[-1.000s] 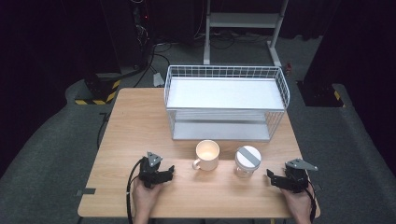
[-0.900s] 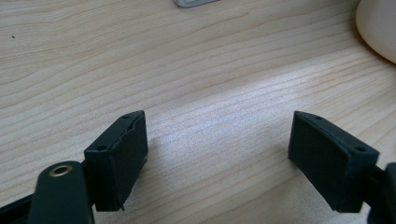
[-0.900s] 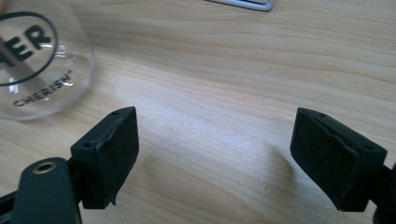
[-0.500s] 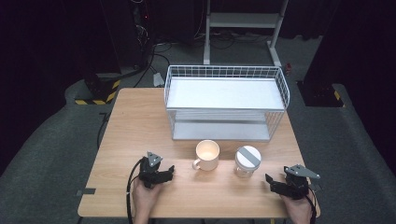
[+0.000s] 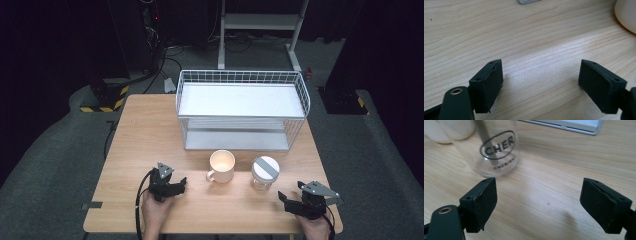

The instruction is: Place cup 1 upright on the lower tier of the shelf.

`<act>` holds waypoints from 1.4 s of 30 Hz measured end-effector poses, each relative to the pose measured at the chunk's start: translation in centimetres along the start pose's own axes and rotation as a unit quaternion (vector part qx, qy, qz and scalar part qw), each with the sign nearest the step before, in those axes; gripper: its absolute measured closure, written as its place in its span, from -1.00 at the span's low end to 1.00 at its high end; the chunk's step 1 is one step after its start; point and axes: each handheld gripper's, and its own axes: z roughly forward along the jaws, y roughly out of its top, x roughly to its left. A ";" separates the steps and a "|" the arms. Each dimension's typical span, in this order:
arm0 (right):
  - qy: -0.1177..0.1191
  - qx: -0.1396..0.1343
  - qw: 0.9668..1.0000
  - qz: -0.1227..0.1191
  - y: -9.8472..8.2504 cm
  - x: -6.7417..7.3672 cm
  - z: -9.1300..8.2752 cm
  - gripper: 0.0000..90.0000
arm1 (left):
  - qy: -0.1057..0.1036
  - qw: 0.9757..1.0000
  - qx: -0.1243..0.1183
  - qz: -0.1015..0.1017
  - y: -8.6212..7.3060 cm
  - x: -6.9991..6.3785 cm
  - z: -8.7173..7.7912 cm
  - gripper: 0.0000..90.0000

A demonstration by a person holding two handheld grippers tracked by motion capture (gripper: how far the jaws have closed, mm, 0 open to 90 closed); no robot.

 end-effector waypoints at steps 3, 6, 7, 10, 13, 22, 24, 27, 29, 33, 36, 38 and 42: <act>0.009 -0.001 1.000 0.000 0.0 0.6 0.0 -0.68 | 0.000 1.000 0.000 0.000 0.0 0.0 0.0 -0.55; 0.015 -0.002 1.000 -0.003 0.1 1.0 0.1 -0.69 | 0.000 1.000 0.000 0.000 0.0 0.0 0.0 -0.55; 0.020 -0.003 1.000 -0.005 0.2 1.2 0.1 -0.69 | 0.000 1.000 0.000 0.000 0.0 0.0 0.0 -0.55; 0.025 -0.008 1.000 -0.008 0.3 1.4 0.2 -0.70 | 0.000 1.000 0.000 0.000 0.0 0.0 0.0 -0.55; 0.031 -0.010 0.999 -0.010 0.5 1.8 0.3 -0.70 | 0.000 1.000 0.000 0.000 0.0 0.0 0.0 -0.55; 0.046 -0.015 0.999 -0.020 1.3 3.0 1.1 -0.72 | 0.000 1.000 0.000 0.000 0.0 0.0 0.0 -0.55; 0.048 -0.017 0.998 -0.022 1.4 3.1 1.4 -0.72 | 0.000 1.000 0.000 0.000 0.0 0.0 0.0 -0.55; 0.050 -0.017 0.998 -0.023 1.7 3.4 1.6 -0.74 | 0.000 1.000 0.000 0.000 0.0 0.0 0.0 -0.55; 0.050 -0.020 0.998 -0.025 1.9 3.5 1.7 -0.74 | 0.000 1.000 0.000 0.000 0.0 0.0 0.0 -0.55; 0.048 -0.025 0.998 -0.024 2.2 3.6 2.1 -0.75 | 0.000 1.000 0.000 0.000 0.0 0.0 0.0 -0.55; 0.050 -0.025 0.998 -0.024 2.5 3.7 2.4 -0.75 | 0.000 1.000 0.000 0.000 0.0 0.0 0.0 -0.55; 0.050 -0.024 0.998 -0.028 2.6 3.8 2.6 -0.76 | 0.000 1.000 0.000 0.000 0.0 0.0 0.0 -0.55; 0.052 -0.025 0.998 -0.029 3.0 4.0 3.0 -0.77 | 0.000 1.000 0.000 0.000 0.0 0.0 0.0 -0.55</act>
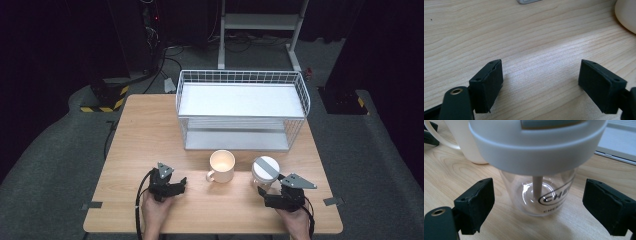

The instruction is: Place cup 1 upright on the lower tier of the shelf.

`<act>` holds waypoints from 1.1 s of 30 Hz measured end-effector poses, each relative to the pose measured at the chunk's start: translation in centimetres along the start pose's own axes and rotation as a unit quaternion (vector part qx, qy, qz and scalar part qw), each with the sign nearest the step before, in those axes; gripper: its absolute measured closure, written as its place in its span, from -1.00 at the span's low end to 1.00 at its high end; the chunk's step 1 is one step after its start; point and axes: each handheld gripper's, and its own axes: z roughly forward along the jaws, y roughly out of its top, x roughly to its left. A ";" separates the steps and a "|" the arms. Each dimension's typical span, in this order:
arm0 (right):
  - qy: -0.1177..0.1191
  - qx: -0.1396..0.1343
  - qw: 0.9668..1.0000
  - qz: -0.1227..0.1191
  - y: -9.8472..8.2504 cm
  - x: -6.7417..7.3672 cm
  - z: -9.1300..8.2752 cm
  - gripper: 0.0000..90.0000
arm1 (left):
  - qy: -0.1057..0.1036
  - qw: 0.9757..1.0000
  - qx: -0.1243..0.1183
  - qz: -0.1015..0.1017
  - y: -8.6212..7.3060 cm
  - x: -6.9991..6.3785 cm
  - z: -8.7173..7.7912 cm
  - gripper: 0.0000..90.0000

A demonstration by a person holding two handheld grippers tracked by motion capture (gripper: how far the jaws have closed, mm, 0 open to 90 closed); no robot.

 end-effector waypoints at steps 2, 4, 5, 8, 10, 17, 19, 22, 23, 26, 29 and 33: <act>-0.002 -0.002 1.000 -0.002 0.1 0.0 0.1 -0.77 | 0.000 1.000 0.000 0.000 0.0 0.0 0.0 -0.55; -0.004 -0.004 1.000 0.001 0.3 0.0 0.3 -0.77 | 0.000 1.000 0.000 -0.001 0.0 0.0 0.0 -0.55; -0.004 -0.004 1.000 0.001 0.3 0.0 0.3 -0.77 | 0.000 1.000 0.000 -0.001 0.0 0.0 0.0 -0.55; -0.007 -0.007 1.000 -0.001 0.6 0.0 0.4 -0.77 | 0.000 1.000 0.000 -0.001 0.0 0.0 0.0 -0.55; -0.008 -0.008 1.000 -0.003 0.7 0.0 0.4 -0.77 | 0.000 1.000 0.000 0.000 0.0 0.0 0.0 -0.55; -0.010 -0.010 1.000 -0.005 1.2 0.1 1.0 -0.77 | 0.000 1.000 0.000 0.000 0.0 0.0 0.0 -0.55; -0.010 -0.011 1.000 -0.004 1.3 0.1 1.0 -0.77 | 0.000 1.000 0.000 -0.001 0.0 0.0 0.0 -0.55; -0.011 -0.013 1.000 -0.007 1.4 0.1 1.1 -0.77 | 0.000 1.000 0.000 0.000 0.0 0.0 0.0 -0.55; -0.011 -0.013 1.000 -0.004 1.5 0.1 1.2 -0.77 | 0.000 1.000 0.000 0.000 0.0 0.0 0.0 -0.55; -0.011 -0.015 1.000 -0.005 1.6 0.2 1.3 -0.77 | 0.000 1.000 0.000 0.000 0.0 0.0 0.0 -0.55; -0.014 -0.016 1.000 -0.007 1.7 0.3 1.4 -0.75 | 0.000 1.000 0.000 0.000 0.0 0.0 0.0 -0.55; -0.017 -0.017 1.000 -0.012 1.8 0.3 1.6 -0.72 | 0.000 1.000 0.000 0.000 0.0 0.0 0.0 -0.55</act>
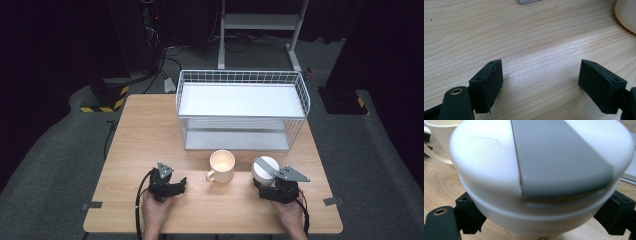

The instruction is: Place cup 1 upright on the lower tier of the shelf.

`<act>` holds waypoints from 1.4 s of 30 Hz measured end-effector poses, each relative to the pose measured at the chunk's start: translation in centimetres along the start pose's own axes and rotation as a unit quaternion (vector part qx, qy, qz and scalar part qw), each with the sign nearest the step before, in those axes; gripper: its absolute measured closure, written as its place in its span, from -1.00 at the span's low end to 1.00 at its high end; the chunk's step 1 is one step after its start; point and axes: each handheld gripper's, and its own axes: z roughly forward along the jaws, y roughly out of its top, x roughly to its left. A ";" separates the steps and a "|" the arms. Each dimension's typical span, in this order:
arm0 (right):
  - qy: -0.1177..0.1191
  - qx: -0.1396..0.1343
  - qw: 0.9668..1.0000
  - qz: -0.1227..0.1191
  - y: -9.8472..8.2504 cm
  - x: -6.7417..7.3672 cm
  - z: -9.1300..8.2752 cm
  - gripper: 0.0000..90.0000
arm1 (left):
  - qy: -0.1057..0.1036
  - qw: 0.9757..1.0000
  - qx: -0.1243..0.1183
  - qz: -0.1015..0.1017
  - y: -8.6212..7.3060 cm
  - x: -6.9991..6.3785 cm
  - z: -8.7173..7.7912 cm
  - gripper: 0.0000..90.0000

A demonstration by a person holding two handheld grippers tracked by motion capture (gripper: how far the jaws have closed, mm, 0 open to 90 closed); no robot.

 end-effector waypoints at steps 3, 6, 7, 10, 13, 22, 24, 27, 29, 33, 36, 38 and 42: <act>-0.004 0.000 1.000 -0.002 0.0 0.1 0.2 -0.71 | 0.000 1.000 0.000 0.000 0.0 0.0 0.0 -0.55; -0.010 0.002 1.000 -0.010 0.0 0.3 0.4 -0.68 | 0.000 1.000 0.000 0.000 0.0 0.0 0.0 -0.55; -0.010 0.002 1.000 -0.010 0.0 0.3 0.4 -0.68 | 0.000 1.000 0.000 0.000 0.0 0.0 0.0 -0.55; -0.011 0.001 1.000 -0.010 0.0 0.4 0.4 -0.66 | 0.000 1.000 0.000 0.000 0.0 0.0 0.0 -0.55; -0.010 -0.004 1.000 -0.014 0.1 0.5 0.4 -0.59 | 0.000 1.000 0.000 0.000 0.0 0.0 0.0 -0.55; -0.009 -0.007 1.000 -0.017 0.1 0.4 0.5 -0.58 | 0.000 1.000 0.000 0.000 0.0 0.0 0.0 -0.55; -0.010 -0.007 1.000 -0.016 0.1 0.4 0.6 -0.58 | 0.000 1.000 0.000 0.000 0.0 0.0 0.0 -0.55; -0.009 -0.007 1.000 -0.016 0.1 0.4 0.5 -0.58 | 0.000 1.000 0.000 0.000 0.0 0.0 0.0 -0.55; -0.008 -0.007 1.000 -0.016 0.1 0.3 0.5 -0.58 | 0.000 1.000 0.000 0.000 0.0 0.0 0.0 -0.55; -0.007 -0.005 1.000 -0.016 0.2 0.3 0.6 -0.58 | 0.000 1.000 0.000 0.000 0.0 0.0 0.0 -0.55; -0.008 -0.001 1.000 -0.023 0.2 0.4 0.5 -0.58 | 0.000 1.000 0.000 0.000 0.0 0.0 0.0 -0.55; -0.006 -0.001 1.000 -0.022 0.3 0.3 0.5 -0.58 | 0.000 1.000 0.000 0.000 0.0 0.0 0.0 -0.55; -0.010 0.000 1.000 -0.021 0.3 0.1 0.5 -0.58 | 0.000 1.000 0.000 0.000 0.0 0.0 0.0 -0.55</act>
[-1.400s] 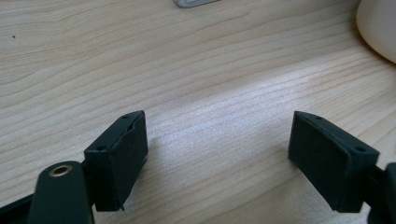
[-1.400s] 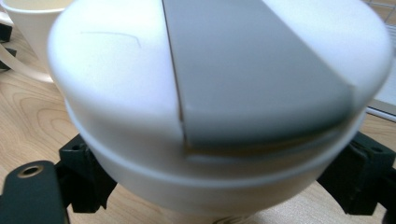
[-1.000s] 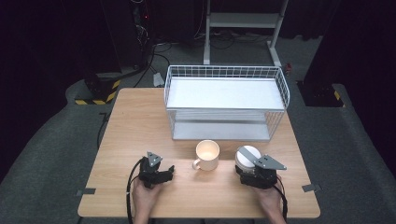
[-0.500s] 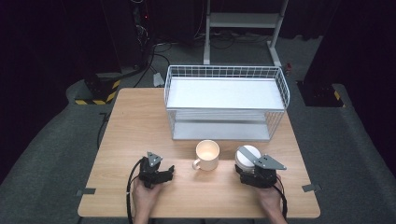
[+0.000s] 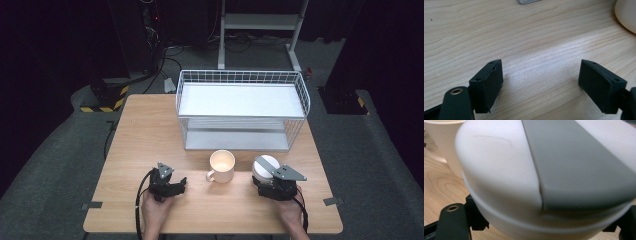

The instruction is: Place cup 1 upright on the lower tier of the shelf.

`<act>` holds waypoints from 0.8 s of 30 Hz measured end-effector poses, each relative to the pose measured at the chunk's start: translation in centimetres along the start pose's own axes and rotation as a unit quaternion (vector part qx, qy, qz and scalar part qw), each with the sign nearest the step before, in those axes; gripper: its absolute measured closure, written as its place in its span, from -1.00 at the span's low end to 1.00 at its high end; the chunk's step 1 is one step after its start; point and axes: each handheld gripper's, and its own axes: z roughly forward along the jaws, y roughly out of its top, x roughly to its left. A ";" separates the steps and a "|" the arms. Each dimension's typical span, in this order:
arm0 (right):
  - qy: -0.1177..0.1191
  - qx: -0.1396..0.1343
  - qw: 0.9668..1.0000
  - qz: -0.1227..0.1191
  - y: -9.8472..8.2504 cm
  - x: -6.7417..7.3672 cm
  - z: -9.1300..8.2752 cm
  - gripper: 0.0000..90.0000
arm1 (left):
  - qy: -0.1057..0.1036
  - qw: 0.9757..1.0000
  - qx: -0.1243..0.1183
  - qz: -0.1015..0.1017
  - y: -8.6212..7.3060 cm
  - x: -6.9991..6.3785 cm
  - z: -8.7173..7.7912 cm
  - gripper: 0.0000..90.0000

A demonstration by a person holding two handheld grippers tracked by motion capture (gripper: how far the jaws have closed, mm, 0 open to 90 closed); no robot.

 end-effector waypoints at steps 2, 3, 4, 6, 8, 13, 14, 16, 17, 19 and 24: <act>0.001 -0.002 1.000 0.003 0.1 -0.1 -0.1 -0.58 | 0.000 1.000 0.000 0.000 0.0 0.0 0.0 -0.55; 0.002 -0.004 1.000 0.004 0.2 -0.3 -0.1 -0.58 | 0.000 1.000 0.000 0.000 0.0 0.0 0.0 -0.55; 0.002 -0.004 1.000 0.004 0.2 -0.3 -0.1 -0.58 | 0.000 1.000 0.000 0.000 0.0 0.0 0.0 -0.55; 0.003 -0.003 1.000 0.005 0.3 -0.4 -0.2 -0.58 | 0.000 1.000 0.000 0.000 0.0 0.0 0.0 -0.55; 0.005 -0.004 1.000 0.009 0.5 -0.7 -0.2 -0.58 | 0.000 1.000 0.000 0.000 0.0 0.0 0.0 -0.55; 0.008 -0.006 1.000 0.015 0.9 -1.4 -0.1 -0.58 | 0.000 1.000 0.000 0.000 0.0 0.0 0.0 -0.55; 0.008 -0.006 1.000 0.015 0.9 -1.4 -0.1 -0.58 | 0.000 1.000 0.000 0.000 0.0 0.0 0.0 -0.55; 0.006 -0.004 1.000 0.017 1.0 -1.5 0.0 -0.58 | 0.000 1.000 0.000 0.000 0.0 0.0 0.0 -0.55; 0.006 -0.004 1.000 0.014 1.2 -1.7 -0.1 -0.58 | 0.000 1.000 0.000 0.000 0.0 0.0 0.0 -0.55; 0.005 -0.005 1.000 0.015 1.3 -1.8 -0.1 -0.58 | 0.000 1.000 0.000 0.000 0.0 0.0 0.0 -0.55; 0.008 -0.005 1.000 0.026 2.0 -2.5 0.2 -0.58 | 0.000 1.000 0.000 0.000 0.0 0.0 0.0 -0.55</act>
